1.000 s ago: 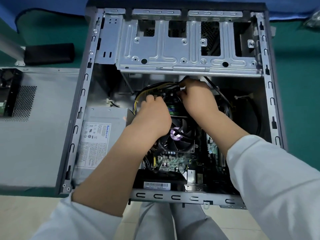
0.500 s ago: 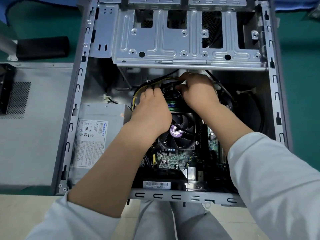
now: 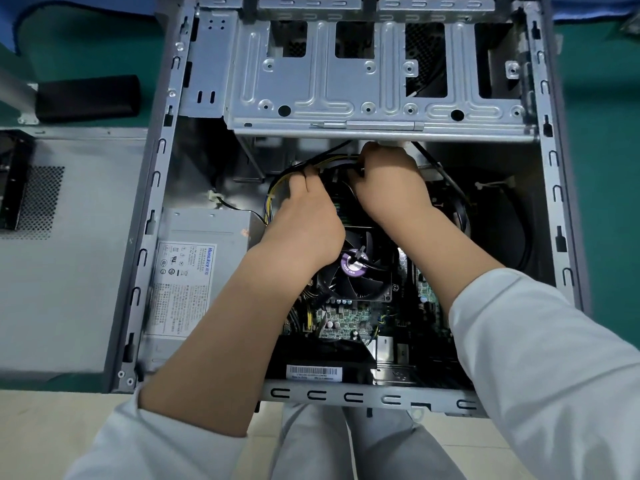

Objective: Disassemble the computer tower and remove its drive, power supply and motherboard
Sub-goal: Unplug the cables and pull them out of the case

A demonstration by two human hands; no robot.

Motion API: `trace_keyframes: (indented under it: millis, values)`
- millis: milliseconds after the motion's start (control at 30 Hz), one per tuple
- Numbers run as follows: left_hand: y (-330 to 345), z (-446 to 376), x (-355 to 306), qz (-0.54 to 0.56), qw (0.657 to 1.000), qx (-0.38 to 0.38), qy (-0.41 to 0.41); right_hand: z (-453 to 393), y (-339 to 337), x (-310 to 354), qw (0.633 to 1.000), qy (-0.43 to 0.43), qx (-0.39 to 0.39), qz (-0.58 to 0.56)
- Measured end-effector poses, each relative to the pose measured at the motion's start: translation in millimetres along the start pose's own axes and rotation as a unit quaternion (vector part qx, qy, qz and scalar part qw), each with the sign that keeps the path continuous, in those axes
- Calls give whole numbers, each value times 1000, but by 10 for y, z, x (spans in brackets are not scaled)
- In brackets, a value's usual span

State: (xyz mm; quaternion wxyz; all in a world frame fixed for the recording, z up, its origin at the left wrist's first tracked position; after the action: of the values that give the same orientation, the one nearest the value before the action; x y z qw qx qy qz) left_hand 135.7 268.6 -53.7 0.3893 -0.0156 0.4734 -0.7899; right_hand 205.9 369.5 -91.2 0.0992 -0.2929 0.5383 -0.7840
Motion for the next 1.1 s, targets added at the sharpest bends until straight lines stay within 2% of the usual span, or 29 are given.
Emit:
trace_keyframes:
  millis: [533, 767, 967, 1100]
  values:
    - [38, -39, 27, 6, 1000, 19, -1, -58, 7, 10, 998, 44, -10, -39]
    - [6, -65, 35, 1, 1000, 28, -8, -3, 29, 89, 999, -28, -21, 13]
    - [21, -70, 43, 3, 1000, 20, -7, -13, 34, 33, 999, 2, -21, -34]
    - [13, -85, 51, -1, 1000, 29, -5, -22, 34, 84, 999, -47, -12, 13]
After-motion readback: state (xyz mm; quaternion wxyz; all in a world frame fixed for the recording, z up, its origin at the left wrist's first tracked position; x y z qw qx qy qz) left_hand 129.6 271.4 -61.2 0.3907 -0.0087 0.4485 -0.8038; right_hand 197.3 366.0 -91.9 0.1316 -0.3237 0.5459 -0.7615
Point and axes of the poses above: each hand's wrist, its own z-axis away from the middle knuckle, its own y-axis out of the palm, x = y × z, the point moved 2 cm from there along -z, towards the middle knuckle, and after that the axes turned 2 degrees about x, right-handed, at the moved point
